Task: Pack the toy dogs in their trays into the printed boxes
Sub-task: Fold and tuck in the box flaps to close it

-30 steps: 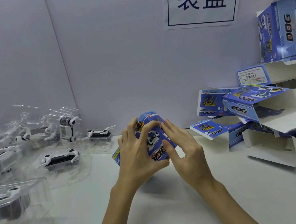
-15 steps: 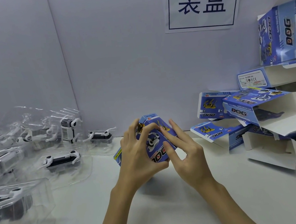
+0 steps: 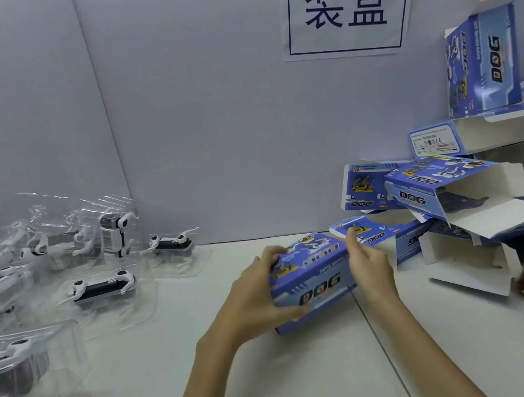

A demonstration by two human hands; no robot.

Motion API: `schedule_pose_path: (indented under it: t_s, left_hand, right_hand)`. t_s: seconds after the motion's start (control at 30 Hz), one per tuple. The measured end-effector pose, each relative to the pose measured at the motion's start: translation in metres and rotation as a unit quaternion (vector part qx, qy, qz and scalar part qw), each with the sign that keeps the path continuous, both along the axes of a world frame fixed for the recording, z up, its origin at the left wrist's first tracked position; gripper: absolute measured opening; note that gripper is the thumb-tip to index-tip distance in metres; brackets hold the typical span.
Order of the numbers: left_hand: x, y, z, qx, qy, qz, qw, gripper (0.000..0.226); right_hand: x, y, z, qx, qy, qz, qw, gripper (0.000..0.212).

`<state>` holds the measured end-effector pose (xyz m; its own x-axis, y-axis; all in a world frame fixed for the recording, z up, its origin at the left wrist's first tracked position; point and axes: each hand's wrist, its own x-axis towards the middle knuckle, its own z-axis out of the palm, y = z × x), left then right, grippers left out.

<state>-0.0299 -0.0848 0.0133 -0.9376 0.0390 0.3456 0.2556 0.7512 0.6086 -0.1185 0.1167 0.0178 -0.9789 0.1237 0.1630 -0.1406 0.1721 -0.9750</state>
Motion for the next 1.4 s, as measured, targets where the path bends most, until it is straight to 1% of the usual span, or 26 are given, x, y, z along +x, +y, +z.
schedule_pose_path:
  t_s: [0.03,0.1,0.13,0.2,0.27,0.3,0.33,0.37,0.4,0.43,0.47,0.5,0.57,0.63,0.67,0.73,0.8,0.87,0.9,0.97,1.0,1.07,1.13,1.2,1.27,1.4]
  left_hand:
    - [0.001,-0.006,0.0,0.09,0.002,-0.005,0.996,0.075]
    - [0.002,-0.02,0.001,0.232,0.007,0.007,0.973,0.059]
    - [0.003,-0.025,0.003,0.294,0.011,0.011,0.956,0.057]
    - [0.002,-0.028,0.006,0.404,0.017,0.024,0.914,0.065]
    - [-0.002,-0.025,0.003,0.482,0.001,0.073,0.873,0.072]
    - [-0.005,-0.023,0.0,0.53,-0.018,0.091,0.843,0.064]
    - [-0.007,-0.022,-0.004,0.589,-0.04,0.099,0.801,0.056]
    - [-0.007,-0.02,-0.006,0.64,-0.051,0.113,0.758,0.055]
    - [-0.008,-0.021,-0.007,0.67,-0.048,0.13,0.729,0.063]
    - [-0.008,-0.022,-0.006,0.674,-0.039,0.139,0.724,0.07]
    - [-0.01,-0.024,-0.006,0.66,-0.028,0.147,0.736,0.074]
    - [-0.01,-0.023,-0.005,0.63,-0.023,0.144,0.763,0.075]
    - [-0.008,-0.019,-0.005,0.54,-0.025,0.105,0.835,0.072]
    - [-0.009,-0.014,-0.009,0.471,-0.004,0.068,0.879,0.071]
    - [-0.011,-0.011,-0.012,0.452,0.016,0.058,0.89,0.072]
    - [-0.012,-0.009,-0.011,0.448,0.045,0.05,0.891,0.064]
    - [-0.012,-0.01,-0.009,0.454,0.05,0.049,0.888,0.042]
    - [-0.012,-0.011,-0.007,0.459,0.053,0.061,0.885,0.033]
    - [-0.012,-0.011,-0.007,0.459,0.052,0.063,0.885,0.035]
    - [-0.012,-0.012,-0.009,0.457,0.04,0.045,0.887,0.043]
    - [-0.012,-0.014,-0.01,0.455,0.028,0.036,0.89,0.052]
    - [-0.012,-0.018,-0.009,0.448,0.009,0.021,0.894,0.06]
    - [-0.01,-0.02,-0.007,0.429,0.005,0.011,0.903,0.054]
    - [-0.011,-0.017,-0.005,0.409,0.005,0.023,0.912,0.049]
    - [-0.014,-0.009,-0.005,0.403,0.026,0.035,0.914,0.054]
    - [-0.019,0.004,-0.004,0.476,0.082,0.107,0.869,0.06]
  right_hand:
    - [0.0,0.002,0.002,-0.017,-0.007,0.018,1.0,0.059]
    - [0.003,0.006,0.005,-0.058,0.035,0.086,0.994,0.06]
    - [0.005,0.007,0.006,-0.078,0.063,0.137,0.985,0.057]
    - [0.007,0.007,0.005,-0.095,0.105,0.233,0.962,0.046]
    - [0.006,0.003,0.0,-0.05,0.129,0.274,0.952,0.037]
    - [0.005,-0.001,-0.004,-0.015,0.133,0.289,0.948,0.032]
    - [0.006,-0.006,-0.008,0.019,0.128,0.3,0.945,0.026]
    - [0.006,-0.01,-0.013,0.048,0.121,0.299,0.945,0.022]
    - [0.006,-0.014,-0.017,0.069,0.115,0.28,0.951,0.019]
    - [0.006,-0.016,-0.021,0.079,0.109,0.247,0.96,0.015]
    - [0.007,-0.018,-0.023,0.077,0.103,0.207,0.97,0.008]
    - [0.007,-0.02,-0.023,0.07,0.1,0.172,0.978,0.016]
    - [0.006,-0.019,-0.022,0.045,0.079,0.118,0.989,0.046]
    - [0.005,-0.014,-0.019,-0.014,0.045,0.129,0.99,0.06]
    - [0.005,-0.011,-0.017,-0.049,0.034,0.158,0.986,0.061]
    - [0.006,-0.01,-0.015,-0.101,0.02,0.214,0.971,0.056]
    - [0.008,-0.014,-0.014,-0.141,0.011,0.231,0.963,0.071]
    - [0.01,-0.018,-0.013,-0.167,0.013,0.238,0.957,0.09]
    - [0.009,-0.018,-0.014,-0.167,0.022,0.24,0.956,0.086]
    - [0.01,-0.019,-0.011,-0.139,0.049,0.224,0.963,0.041]
    - [0.01,-0.019,-0.01,-0.127,0.064,0.217,0.966,0.029]
    - [0.009,-0.019,-0.01,-0.119,0.072,0.204,0.969,0.033]
    - [0.009,-0.02,-0.011,-0.129,0.074,0.198,0.969,0.037]
    - [0.008,-0.019,-0.013,-0.137,0.073,0.186,0.97,0.03]
    - [0.007,-0.019,-0.012,-0.148,0.064,0.169,0.972,0.025]
    - [0.008,-0.02,-0.008,-0.161,0.059,0.161,0.972,0.038]
